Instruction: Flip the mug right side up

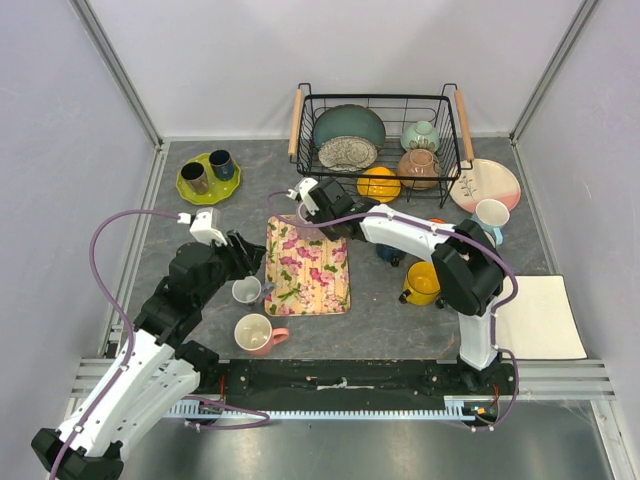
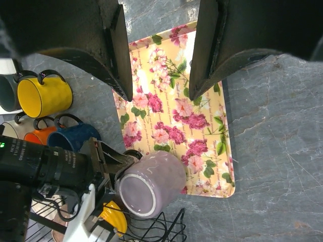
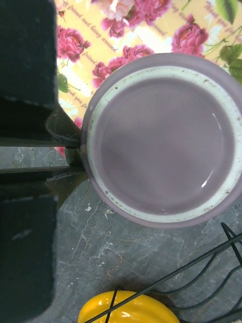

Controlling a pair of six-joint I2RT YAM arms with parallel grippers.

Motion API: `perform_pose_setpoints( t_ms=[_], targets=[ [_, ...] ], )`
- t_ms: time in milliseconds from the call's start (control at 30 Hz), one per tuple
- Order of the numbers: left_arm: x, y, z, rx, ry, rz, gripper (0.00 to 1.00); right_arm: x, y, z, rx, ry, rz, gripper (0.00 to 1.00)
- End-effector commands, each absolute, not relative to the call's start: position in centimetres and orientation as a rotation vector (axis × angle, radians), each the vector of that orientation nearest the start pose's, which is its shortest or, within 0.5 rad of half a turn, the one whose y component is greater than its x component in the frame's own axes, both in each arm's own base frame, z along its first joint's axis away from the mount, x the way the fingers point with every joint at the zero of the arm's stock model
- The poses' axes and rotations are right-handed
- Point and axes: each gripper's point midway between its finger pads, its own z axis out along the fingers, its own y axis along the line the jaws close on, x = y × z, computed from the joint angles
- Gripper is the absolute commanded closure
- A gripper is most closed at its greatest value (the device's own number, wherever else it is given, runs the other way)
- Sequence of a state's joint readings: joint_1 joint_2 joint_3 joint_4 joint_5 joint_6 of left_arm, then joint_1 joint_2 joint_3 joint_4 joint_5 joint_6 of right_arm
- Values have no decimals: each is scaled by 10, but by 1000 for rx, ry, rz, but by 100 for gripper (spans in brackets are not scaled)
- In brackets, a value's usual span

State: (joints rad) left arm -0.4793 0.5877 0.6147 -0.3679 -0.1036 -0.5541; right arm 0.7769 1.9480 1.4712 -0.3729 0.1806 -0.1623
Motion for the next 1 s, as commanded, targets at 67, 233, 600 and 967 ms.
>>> perform_pose_setpoints(
  t_ms=[67, 233, 600, 967],
  targets=[
    [235, -124, 210, -106, 1938, -563, 45, 396, 328, 106, -970, 2134, 50, 100],
    [234, -125, 208, -106, 1945, -569, 45, 398, 320, 97, -938, 2172, 15, 100],
    [234, -126, 206, -96, 1953, -575, 45, 405, 307, 104, -843, 2190, -45, 62],
    [235, -131, 202, -85, 1974, -588, 45, 403, 286, 103, -754, 2201, -140, 51]
  ],
)
